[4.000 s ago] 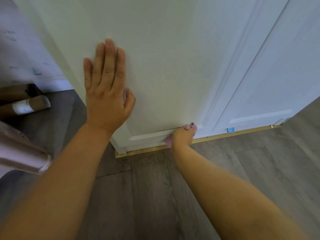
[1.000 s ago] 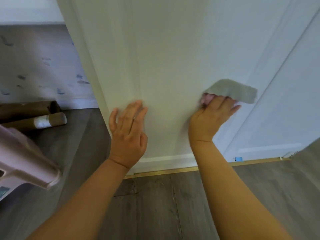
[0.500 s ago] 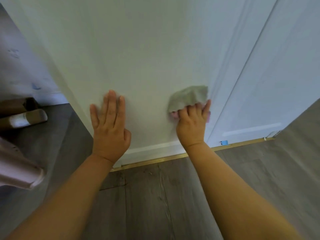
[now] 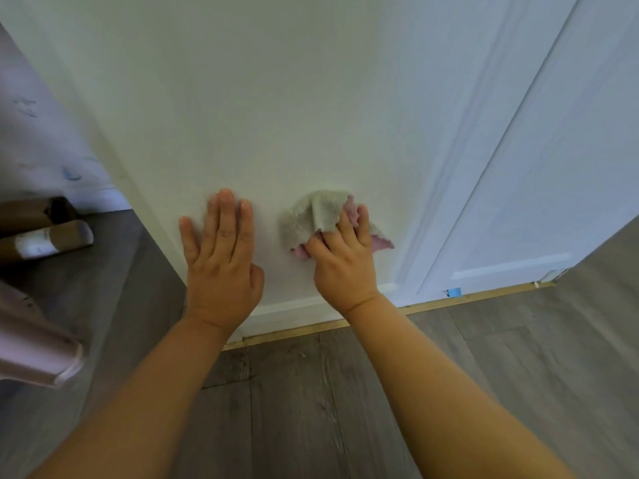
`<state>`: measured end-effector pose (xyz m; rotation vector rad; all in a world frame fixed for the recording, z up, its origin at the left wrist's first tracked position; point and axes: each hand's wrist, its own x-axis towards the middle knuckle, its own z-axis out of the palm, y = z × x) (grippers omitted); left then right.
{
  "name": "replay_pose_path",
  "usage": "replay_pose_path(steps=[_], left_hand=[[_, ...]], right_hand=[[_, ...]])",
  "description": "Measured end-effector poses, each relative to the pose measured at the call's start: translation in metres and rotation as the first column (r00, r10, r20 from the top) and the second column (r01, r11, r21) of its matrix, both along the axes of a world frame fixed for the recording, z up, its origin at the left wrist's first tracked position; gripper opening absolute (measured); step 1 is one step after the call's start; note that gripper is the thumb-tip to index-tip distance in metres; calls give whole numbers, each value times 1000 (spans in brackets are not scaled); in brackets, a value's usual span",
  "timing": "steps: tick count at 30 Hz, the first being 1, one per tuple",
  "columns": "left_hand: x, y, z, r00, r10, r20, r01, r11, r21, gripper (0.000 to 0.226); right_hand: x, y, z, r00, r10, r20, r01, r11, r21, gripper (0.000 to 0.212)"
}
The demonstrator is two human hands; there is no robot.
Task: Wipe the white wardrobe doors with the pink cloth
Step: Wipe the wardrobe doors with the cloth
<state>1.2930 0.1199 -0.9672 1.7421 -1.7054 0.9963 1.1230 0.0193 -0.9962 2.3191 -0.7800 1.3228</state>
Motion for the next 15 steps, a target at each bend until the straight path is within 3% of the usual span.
replay_pose_path(steps=[2,5,8,12,14,15], left_hand=[[1,-2,0,1000,-3,5,3,1000,0,102],[2,-2,-1,1000,2,2,-2,1000,17,104],[2,-3,-3,1000,9,5,-10,1000,8,106],[4,-5,-4,1000,13,13,-13,1000,4,108],[4,-6,-5,999,25,22,-25,1000,-3,108],[4,-6,-5,999,30,24,-30,1000,-9,107]], right_hand=[[-14,-13,21,997,-47,57,49,998,-27,14],[-33,-36,83,932,-156,327,157,987,26,13],[-36,-49,116,846,-261,464,241,965,102,38],[-38,-45,53,844,-306,441,220,946,237,20],[-46,-35,5,857,-345,383,202,908,366,24],[-50,-29,-17,863,-361,355,211,894,395,13]])
